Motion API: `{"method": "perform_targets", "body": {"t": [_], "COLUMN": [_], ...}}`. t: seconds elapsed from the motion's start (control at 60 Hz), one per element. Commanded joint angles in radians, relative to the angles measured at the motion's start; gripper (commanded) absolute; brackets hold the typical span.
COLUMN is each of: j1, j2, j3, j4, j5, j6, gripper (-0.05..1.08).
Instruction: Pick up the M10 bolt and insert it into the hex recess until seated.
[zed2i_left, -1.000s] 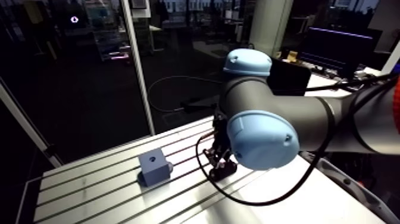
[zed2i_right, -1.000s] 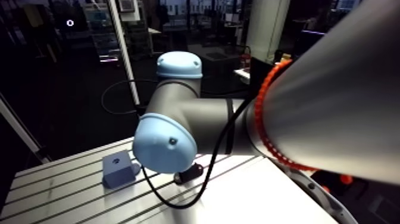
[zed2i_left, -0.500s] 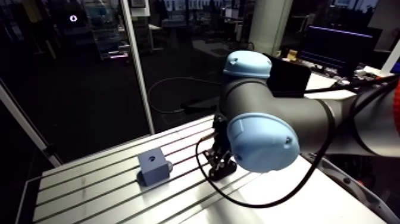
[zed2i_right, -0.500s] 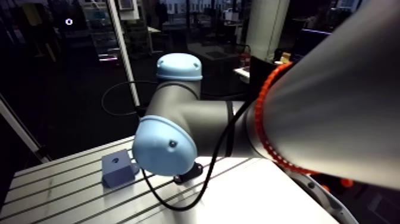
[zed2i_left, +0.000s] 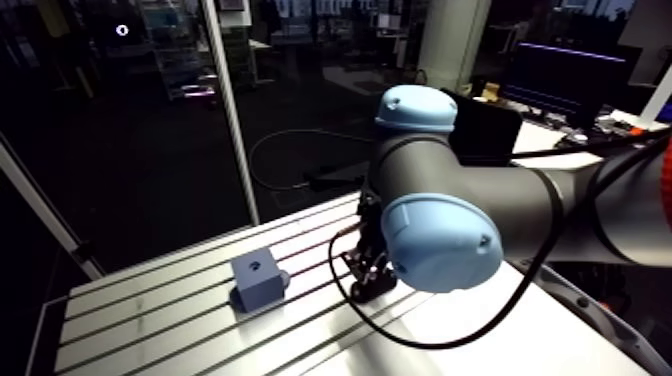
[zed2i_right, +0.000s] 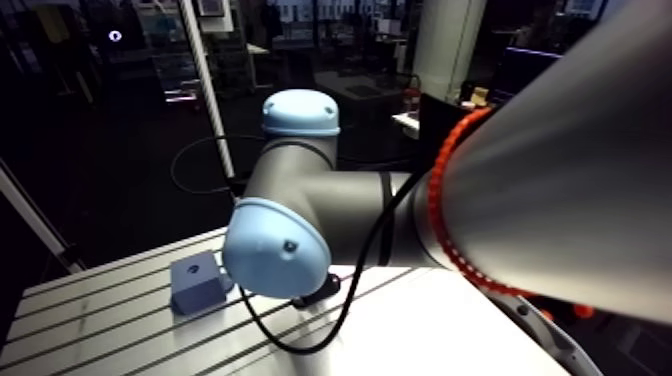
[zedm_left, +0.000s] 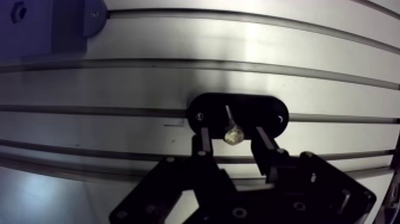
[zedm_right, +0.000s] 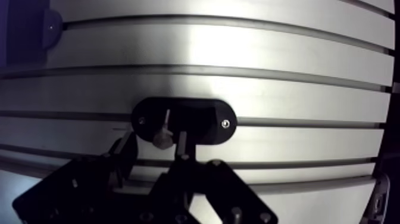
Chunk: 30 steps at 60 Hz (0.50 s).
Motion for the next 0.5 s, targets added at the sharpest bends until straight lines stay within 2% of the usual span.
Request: {"method": "perform_targets", "body": {"t": [0.017, 0.5], "j1": [-0.012, -0.018], "j2": [0.001, 0.000], "j3": [0.001, 0.004], "j4": [-0.002, -0.002], "j5": [0.000, 0.001], "j6": [0.001, -0.005], "gripper": [0.52, 0.52]}}
